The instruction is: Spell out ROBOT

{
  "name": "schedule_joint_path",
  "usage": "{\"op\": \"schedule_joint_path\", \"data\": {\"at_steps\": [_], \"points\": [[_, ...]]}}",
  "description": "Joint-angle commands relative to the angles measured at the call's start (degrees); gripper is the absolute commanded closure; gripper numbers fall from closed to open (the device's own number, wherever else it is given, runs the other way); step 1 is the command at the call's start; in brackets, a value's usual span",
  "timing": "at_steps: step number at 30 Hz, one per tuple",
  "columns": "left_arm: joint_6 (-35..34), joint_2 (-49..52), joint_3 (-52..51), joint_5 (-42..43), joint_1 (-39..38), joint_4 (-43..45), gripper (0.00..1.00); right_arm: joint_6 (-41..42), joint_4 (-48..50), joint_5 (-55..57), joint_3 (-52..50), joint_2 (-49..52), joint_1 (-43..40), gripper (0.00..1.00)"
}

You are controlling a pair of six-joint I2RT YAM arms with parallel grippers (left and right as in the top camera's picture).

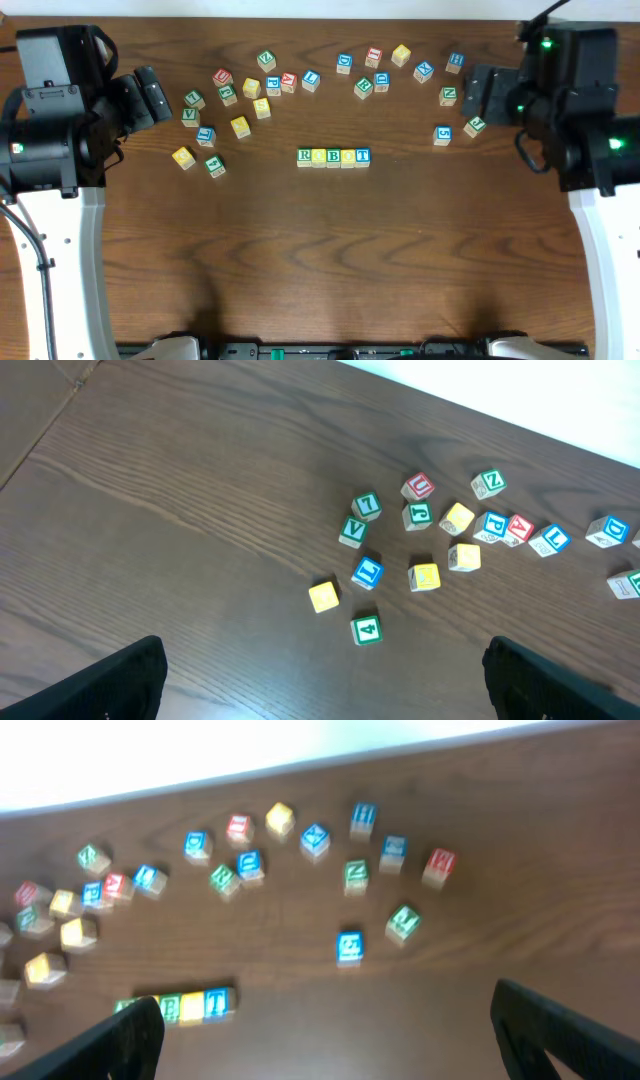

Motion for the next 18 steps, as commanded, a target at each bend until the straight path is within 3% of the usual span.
{"op": "schedule_joint_path", "data": {"at_steps": [1,8,14,18], "points": [[0.33,0.26,0.61,0.52,0.24,-0.11,0.00,-5.88,3.65,-3.23,-4.24,-6.34,-2.56,0.01],[0.33,0.26,0.61,0.52,0.24,-0.11,0.00,-6.32,20.55,-3.69,-25.44,-21.70,-5.73,0.01],[0.33,0.26,0.61,0.52,0.24,-0.11,0.00,-6.32,43.65,-3.72,-54.64,-39.80,-6.47,0.01],[0.33,0.26,0.61,0.52,0.24,-0.11,0.00,-6.32,50.69,-3.39,-69.24,-51.63,-6.47,0.01]]}}
